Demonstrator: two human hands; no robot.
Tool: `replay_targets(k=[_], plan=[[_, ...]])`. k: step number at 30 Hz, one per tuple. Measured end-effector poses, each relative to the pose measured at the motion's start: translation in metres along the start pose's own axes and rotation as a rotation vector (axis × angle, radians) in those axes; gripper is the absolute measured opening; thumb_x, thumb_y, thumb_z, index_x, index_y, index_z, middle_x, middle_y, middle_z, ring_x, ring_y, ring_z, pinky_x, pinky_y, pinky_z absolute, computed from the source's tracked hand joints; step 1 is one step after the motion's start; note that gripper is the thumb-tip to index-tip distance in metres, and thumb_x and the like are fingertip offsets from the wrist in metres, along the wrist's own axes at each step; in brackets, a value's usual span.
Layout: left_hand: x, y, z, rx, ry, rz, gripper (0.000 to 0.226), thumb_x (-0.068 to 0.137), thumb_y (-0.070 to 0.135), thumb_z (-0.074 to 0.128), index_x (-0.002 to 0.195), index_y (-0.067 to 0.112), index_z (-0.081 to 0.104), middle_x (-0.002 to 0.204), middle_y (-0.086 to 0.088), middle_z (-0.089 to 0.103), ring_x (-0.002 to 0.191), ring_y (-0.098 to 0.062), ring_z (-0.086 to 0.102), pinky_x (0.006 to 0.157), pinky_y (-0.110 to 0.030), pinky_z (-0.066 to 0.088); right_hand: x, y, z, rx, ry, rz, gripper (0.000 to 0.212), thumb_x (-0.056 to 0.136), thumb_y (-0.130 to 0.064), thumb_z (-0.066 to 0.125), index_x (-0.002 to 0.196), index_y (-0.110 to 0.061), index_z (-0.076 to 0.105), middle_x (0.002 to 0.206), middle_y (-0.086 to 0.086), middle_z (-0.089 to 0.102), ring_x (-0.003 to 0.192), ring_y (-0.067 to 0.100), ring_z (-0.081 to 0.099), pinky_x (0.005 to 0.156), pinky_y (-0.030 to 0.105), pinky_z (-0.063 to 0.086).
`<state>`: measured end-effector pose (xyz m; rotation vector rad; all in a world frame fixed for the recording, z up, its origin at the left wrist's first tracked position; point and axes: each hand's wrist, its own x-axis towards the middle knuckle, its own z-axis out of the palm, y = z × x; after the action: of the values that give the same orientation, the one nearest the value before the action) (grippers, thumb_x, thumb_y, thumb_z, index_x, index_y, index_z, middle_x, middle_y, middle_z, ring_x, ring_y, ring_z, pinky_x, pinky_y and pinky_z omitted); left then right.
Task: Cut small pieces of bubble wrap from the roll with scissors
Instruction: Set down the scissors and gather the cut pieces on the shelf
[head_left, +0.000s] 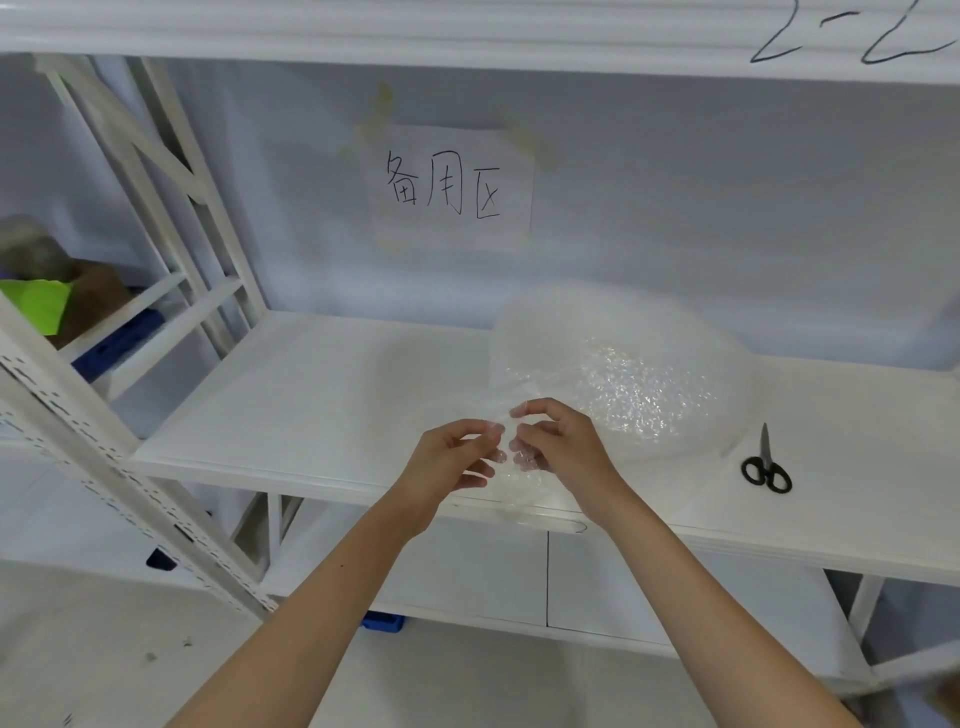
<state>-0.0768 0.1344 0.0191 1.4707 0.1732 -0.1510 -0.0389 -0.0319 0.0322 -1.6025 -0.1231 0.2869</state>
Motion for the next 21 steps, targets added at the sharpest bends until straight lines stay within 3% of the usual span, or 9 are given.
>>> replay_targets(k=[4, 8, 12, 15, 21], plan=[[0.003, -0.003, -0.015, -0.085, 0.016, 0.033, 0.019, 0.093, 0.019, 0.064, 0.11, 0.02, 0.071, 0.079, -0.006, 0.07, 0.066, -0.017, 0.06, 0.067, -0.027, 0.051, 0.003, 0.002, 0.014, 0.119, -0.012, 0.033, 0.015, 0.09, -0.003, 0.059, 0.098, -0.007, 0.071, 0.079, 0.016, 0.068, 0.065, 0.023, 0.061, 0.066, 0.029, 0.055], [0.006, -0.001, -0.024, -0.192, 0.025, 0.035, 0.026, 0.094, 0.002, 0.051, 0.105, 0.011, 0.073, 0.079, -0.006, 0.067, 0.062, -0.017, 0.057, 0.063, -0.028, 0.05, 0.009, 0.004, 0.025, 0.21, -0.004, 0.061, 0.018, 0.087, 0.004, 0.055, 0.09, 0.0, 0.073, 0.083, 0.012, 0.067, 0.071, 0.024, 0.057, 0.068, 0.031, 0.055], [0.014, 0.0, -0.03, -0.198, 0.034, -0.022, 0.024, 0.094, 0.018, 0.052, 0.1, 0.006, 0.072, 0.084, -0.009, 0.066, 0.068, -0.022, 0.06, 0.067, -0.032, 0.051, 0.018, 0.003, 0.028, 0.245, -0.009, 0.09, 0.019, 0.088, -0.003, 0.055, 0.088, 0.0, 0.073, 0.087, 0.014, 0.069, 0.072, 0.025, 0.062, 0.072, 0.035, 0.056], [0.023, -0.003, -0.034, -0.151, 0.044, -0.032, 0.023, 0.093, 0.028, 0.06, 0.102, 0.01, 0.072, 0.089, -0.004, 0.069, 0.074, -0.022, 0.06, 0.072, -0.034, 0.054, 0.026, 0.006, 0.031, 0.186, -0.014, 0.084, 0.014, 0.087, -0.01, 0.062, 0.09, -0.002, 0.072, 0.089, 0.015, 0.07, 0.07, 0.022, 0.062, 0.071, 0.034, 0.056], [0.046, -0.012, -0.044, -0.096, 0.088, -0.006, 0.024, 0.09, 0.013, 0.066, 0.112, 0.022, 0.069, 0.096, -0.008, 0.064, 0.083, -0.019, 0.066, 0.078, -0.031, 0.056, 0.057, 0.028, 0.039, -0.05, 0.011, -0.046, 0.013, 0.089, -0.013, 0.065, 0.099, -0.02, 0.069, 0.091, 0.005, 0.069, 0.072, 0.02, 0.068, 0.076, 0.034, 0.059]])
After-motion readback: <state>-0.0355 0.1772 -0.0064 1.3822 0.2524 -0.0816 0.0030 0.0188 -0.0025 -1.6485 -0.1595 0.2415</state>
